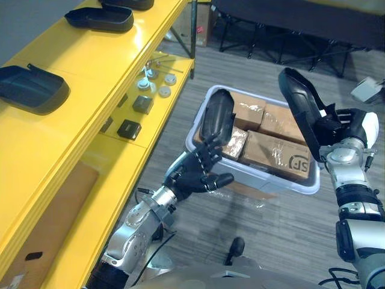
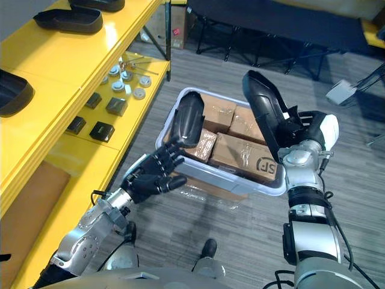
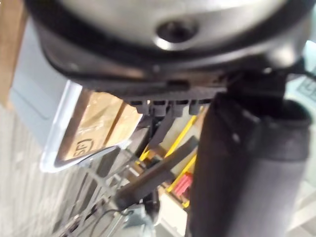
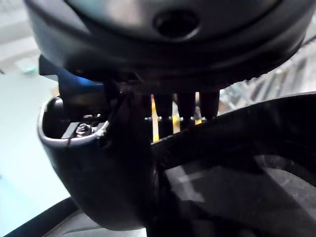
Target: Walk over and take three plastic housings, then place them on the shelf
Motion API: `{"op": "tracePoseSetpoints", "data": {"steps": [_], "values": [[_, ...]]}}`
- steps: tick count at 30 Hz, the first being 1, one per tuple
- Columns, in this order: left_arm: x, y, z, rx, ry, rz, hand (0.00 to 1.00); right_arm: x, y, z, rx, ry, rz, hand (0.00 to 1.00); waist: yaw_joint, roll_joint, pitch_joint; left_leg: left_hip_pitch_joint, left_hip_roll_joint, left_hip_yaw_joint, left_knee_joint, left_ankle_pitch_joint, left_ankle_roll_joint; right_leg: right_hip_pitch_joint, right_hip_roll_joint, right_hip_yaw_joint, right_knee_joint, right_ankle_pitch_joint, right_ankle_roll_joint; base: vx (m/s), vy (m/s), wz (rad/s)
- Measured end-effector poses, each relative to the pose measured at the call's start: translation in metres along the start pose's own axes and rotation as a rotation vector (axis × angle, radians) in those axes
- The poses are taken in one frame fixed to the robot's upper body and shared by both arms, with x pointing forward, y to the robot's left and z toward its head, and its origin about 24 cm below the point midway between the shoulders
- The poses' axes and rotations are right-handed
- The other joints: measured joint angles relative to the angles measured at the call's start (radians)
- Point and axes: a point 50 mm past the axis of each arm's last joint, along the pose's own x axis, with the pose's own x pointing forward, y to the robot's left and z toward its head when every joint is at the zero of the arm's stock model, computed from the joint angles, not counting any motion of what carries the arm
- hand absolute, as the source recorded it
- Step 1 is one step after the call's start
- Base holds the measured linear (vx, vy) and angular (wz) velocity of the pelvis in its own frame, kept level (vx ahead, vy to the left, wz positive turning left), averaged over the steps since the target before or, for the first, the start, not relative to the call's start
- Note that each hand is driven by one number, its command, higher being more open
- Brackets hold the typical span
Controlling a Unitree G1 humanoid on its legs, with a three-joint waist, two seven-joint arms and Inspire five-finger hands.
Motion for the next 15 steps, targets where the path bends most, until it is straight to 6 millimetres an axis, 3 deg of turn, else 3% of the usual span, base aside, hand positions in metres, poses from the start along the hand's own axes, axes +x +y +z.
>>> {"op": "tracePoseSetpoints", "data": {"steps": [5, 11, 15], "values": [[0.013, 0.007, -0.027, -0.186, 0.131, 0.097, 1.00, -0.016, 0.008, 0.020, -0.041, -0.198, -0.029, 0.00, -0.034, -0.022, -0.036, 0.005, 0.000, 0.024, 0.000, -0.009, 0.000, -0.008, 0.000, 0.019, -0.019, 0.007, 0.003, 0.00, -0.013, -0.16], [0.027, 0.006, -0.026, -0.333, 0.100, 0.127, 1.00, -0.033, 0.011, 0.022, -0.066, -0.316, -0.029, 0.00, -0.056, -0.027, -0.048, 0.005, 0.000, 0.026, 0.002, -0.011, -0.001, -0.010, 0.000, 0.019, -0.019, 0.008, 0.003, 0.00, -0.002, -0.01], [0.039, 0.001, -0.028, -0.441, 0.080, 0.106, 1.00, -0.053, 0.032, 0.016, -0.054, -0.347, 0.041, 0.00, -0.063, -0.033, -0.080, 0.005, -0.001, 0.026, 0.004, -0.013, -0.001, -0.009, 0.000, 0.019, -0.019, 0.012, 0.002, 0.01, -0.003, 0.00]]}}
